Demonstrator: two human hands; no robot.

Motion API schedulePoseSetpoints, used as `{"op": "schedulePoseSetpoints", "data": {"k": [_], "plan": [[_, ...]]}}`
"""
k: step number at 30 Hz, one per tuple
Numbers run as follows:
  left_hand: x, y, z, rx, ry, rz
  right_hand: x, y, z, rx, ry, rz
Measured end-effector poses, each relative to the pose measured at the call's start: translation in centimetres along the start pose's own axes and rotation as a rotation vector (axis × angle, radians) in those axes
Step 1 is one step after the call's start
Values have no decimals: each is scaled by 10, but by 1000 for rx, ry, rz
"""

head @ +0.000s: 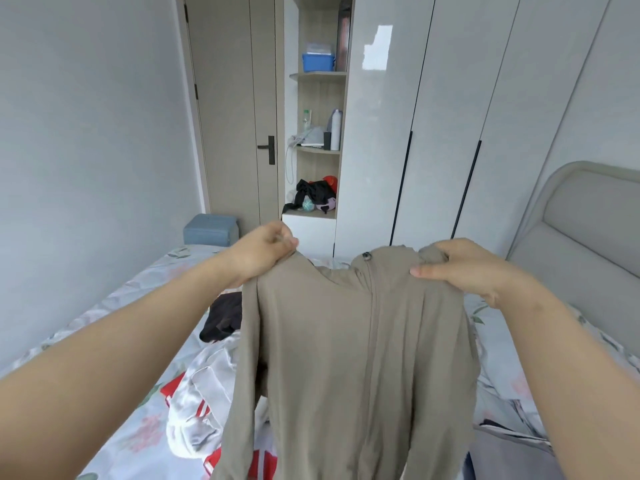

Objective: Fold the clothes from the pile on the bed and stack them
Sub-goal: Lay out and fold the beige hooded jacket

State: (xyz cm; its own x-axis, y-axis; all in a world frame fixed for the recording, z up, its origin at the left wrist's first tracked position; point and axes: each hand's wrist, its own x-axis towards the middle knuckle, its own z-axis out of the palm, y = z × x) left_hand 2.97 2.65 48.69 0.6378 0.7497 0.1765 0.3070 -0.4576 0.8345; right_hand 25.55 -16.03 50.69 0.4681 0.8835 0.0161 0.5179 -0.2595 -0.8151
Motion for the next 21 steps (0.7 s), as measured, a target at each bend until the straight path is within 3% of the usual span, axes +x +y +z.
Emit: {"op": "schedulePoseSetpoints", "data": {"k": [3, 6, 8, 12, 15, 18, 21], "plan": [[-11, 4, 5, -20, -203, 48, -2, 0, 5, 299, 97, -26], [-11, 5, -1, 218, -296, 102, -5, -1, 2, 324, 192, -78], [-5, 8, -6, 450, -207, 115, -11, -3, -2, 288, 204, -122], [3, 18, -17, 751, 19, 156, -23, -3, 0, 308, 21, -206], [-1, 22, -11, 942, 137, 94, -24, 3, 2, 136, -38, -144], [-9, 20, 3, 1212, 205, 84, -22, 13, 2, -226, 35, -73], [-20, 11, 10, 1371, 241, 82, -27, 21, 1, -316, 174, -69]]}}
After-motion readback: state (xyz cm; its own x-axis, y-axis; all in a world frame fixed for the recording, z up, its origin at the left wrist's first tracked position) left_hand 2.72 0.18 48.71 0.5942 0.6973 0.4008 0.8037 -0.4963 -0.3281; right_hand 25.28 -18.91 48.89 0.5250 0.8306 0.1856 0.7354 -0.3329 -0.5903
